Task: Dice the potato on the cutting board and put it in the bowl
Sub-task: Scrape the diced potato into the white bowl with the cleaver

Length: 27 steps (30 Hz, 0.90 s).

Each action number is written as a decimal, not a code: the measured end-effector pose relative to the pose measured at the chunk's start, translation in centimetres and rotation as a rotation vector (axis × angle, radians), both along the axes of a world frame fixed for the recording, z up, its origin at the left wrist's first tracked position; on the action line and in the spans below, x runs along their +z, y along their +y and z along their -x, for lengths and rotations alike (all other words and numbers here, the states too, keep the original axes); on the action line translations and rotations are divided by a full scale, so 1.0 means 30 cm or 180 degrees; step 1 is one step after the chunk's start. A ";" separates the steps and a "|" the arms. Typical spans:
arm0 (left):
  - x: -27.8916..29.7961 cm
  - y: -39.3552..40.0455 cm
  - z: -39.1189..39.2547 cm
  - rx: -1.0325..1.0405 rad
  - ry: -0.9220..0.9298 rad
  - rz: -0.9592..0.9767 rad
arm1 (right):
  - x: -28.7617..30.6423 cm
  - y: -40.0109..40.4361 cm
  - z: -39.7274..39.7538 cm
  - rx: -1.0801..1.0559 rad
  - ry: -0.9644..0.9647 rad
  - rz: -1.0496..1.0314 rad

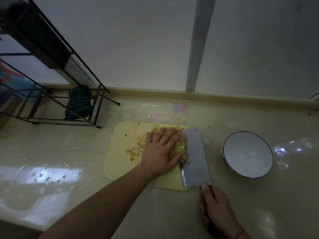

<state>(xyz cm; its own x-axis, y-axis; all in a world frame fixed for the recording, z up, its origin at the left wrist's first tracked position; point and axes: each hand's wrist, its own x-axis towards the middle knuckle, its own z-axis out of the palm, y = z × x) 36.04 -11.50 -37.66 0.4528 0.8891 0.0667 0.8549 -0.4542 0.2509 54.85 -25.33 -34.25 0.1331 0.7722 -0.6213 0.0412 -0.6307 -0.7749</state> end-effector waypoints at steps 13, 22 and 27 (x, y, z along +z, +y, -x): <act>-0.025 -0.013 -0.044 -0.0047 -0.0290 -0.0380 | 0.033 0.036 0.001 0.0217 0.0622 0.0157; -0.031 -0.015 -0.067 -0.0232 -0.0786 -0.0664 | 0.038 0.019 0.011 0.0215 0.0404 -0.0051; -0.014 -0.033 -0.106 -0.0150 -0.0678 -0.0563 | 0.037 0.015 0.011 0.0111 0.0465 -0.0131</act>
<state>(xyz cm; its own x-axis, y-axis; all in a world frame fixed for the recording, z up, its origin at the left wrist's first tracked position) 39.23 -12.49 -38.07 0.4527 0.8334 0.3172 0.7682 -0.5451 0.3358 54.51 -24.89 -33.15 0.0163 0.8000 -0.5998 -0.0525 -0.5984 -0.7995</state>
